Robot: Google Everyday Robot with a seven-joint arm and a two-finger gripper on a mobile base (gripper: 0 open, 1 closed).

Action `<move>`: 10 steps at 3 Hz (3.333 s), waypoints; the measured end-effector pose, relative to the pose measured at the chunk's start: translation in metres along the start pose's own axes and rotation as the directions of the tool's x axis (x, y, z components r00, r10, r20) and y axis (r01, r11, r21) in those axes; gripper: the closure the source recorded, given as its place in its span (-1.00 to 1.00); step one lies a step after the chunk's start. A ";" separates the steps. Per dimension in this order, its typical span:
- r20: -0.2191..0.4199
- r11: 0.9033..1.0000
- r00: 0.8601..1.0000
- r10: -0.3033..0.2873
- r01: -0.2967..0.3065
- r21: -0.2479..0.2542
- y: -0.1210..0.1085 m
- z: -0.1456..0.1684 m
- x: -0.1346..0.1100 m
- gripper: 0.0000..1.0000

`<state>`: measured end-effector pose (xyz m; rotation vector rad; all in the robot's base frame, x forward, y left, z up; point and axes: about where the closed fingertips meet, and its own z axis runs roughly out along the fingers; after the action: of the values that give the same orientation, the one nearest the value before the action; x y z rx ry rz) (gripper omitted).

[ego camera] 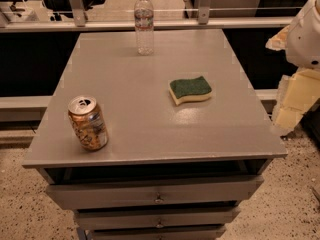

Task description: Knock orange can over

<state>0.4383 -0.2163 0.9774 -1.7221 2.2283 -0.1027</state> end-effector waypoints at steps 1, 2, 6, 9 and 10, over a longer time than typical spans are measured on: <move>0.000 1.000 1.000 0.000 0.000 0.000 0.000 0.000 0.000 -1.00; 0.000 1.000 1.000 -0.016 0.016 -0.009 -0.003 0.002 -0.002 -1.00; 0.552 0.969 0.820 0.152 -0.014 -0.247 0.048 0.061 -0.186 -1.00; 0.596 0.970 0.791 0.139 0.013 -0.244 0.051 0.055 -0.202 -1.00; 0.656 0.963 0.740 0.151 0.039 -0.265 0.064 0.072 -0.221 -1.00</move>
Offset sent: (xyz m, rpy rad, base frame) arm 0.0077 0.0023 -0.0072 -0.0085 0.0406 0.0443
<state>0.4491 0.0218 0.9391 -1.4689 1.7752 0.7549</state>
